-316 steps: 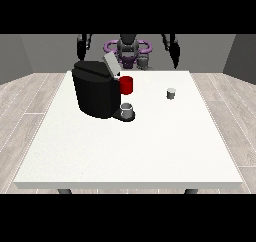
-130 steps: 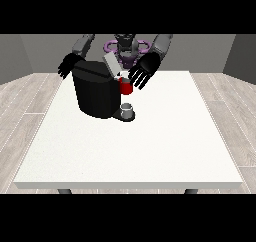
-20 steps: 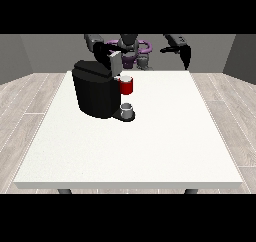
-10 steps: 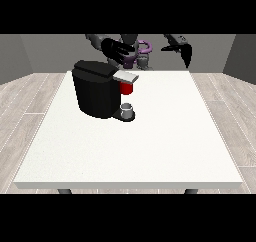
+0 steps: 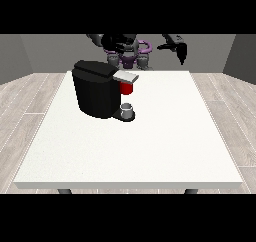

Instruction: Insert the coffee pod into the coffee machine and close the lid

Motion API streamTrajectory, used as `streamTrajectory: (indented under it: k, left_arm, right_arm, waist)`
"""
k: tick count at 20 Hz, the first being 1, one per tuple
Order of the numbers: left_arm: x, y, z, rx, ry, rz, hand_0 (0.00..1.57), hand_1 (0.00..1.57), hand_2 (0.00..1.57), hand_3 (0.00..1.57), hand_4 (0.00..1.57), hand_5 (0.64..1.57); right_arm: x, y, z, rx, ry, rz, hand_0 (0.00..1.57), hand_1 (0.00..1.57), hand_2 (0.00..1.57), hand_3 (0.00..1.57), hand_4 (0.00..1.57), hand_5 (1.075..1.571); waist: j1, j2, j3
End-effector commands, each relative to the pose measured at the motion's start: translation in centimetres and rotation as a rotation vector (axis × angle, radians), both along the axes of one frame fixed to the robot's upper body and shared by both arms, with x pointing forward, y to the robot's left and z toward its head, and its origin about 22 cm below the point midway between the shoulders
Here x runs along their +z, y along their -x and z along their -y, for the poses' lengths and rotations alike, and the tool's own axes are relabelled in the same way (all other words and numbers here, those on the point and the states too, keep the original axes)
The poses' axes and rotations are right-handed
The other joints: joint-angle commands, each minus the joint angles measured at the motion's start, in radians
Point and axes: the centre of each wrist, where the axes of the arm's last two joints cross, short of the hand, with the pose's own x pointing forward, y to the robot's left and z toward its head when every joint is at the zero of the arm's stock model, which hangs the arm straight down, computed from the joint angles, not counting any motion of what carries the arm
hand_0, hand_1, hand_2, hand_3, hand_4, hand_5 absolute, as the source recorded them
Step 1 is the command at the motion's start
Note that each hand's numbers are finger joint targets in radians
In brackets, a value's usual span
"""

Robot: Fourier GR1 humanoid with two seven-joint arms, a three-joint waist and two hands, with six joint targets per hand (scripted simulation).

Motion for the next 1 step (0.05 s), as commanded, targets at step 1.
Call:
streamTrajectory:
  k: [1]
  left_arm:
    - [-0.95,0.35,0.11,0.053,-0.003,0.000,0.00,0.00,0.00,0.00,0.19,1.571]
  right_arm:
    - [-2.67,2.61,0.19,-0.026,-0.098,-0.058,0.00,0.00,0.00,0.00,0.16,1.571]
  waist:
    - [-0.063,-0.026,-0.0001]
